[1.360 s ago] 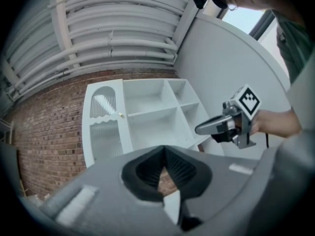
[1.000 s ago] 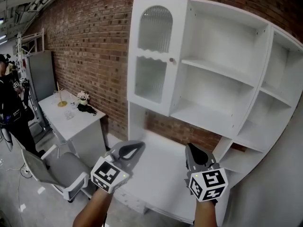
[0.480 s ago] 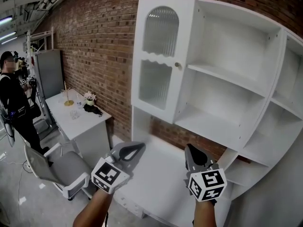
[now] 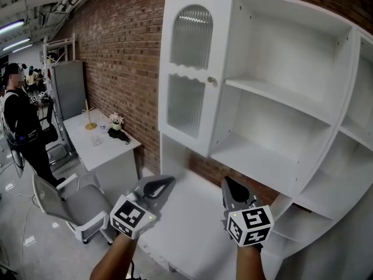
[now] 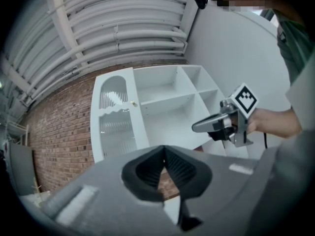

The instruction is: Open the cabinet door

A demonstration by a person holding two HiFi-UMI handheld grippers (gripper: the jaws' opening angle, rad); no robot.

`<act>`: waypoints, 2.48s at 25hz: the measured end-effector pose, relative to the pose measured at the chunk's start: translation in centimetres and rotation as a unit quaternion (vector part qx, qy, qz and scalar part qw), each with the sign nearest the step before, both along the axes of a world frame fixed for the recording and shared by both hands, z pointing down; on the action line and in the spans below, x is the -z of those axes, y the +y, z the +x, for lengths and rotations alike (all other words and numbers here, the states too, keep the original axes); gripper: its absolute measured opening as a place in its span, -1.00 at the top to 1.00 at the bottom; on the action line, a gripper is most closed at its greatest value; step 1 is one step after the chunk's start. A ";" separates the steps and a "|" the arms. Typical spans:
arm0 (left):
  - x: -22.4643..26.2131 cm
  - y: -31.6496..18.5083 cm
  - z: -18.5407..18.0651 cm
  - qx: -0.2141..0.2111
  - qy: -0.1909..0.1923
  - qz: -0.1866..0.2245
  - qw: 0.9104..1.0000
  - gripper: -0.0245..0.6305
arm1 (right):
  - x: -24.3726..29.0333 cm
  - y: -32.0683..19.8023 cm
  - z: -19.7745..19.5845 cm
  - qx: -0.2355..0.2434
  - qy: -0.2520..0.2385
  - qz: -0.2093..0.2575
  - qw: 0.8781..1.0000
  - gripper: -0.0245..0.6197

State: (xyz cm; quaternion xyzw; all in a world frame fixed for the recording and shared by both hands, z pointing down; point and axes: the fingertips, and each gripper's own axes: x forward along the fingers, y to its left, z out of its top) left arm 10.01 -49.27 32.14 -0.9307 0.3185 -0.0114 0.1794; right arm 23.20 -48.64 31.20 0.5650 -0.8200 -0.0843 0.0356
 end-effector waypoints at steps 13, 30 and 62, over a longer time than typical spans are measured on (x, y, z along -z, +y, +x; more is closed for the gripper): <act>-0.5 -3.6 0.1 0.012 0.000 -0.004 1.000 0.92 | -1.3 -4.8 1.7 -0.002 -0.009 -0.017 1.000 0.90; 0.7 -11.3 -2.1 -0.057 0.001 0.001 0.998 0.92 | -1.8 -12.2 0.2 -0.063 -0.014 -0.035 0.997 0.90; 0.7 -12.9 -4.7 -0.011 0.003 -0.006 1.000 0.92 | -3.5 -20.6 -1.8 0.018 0.007 -0.078 0.997 0.70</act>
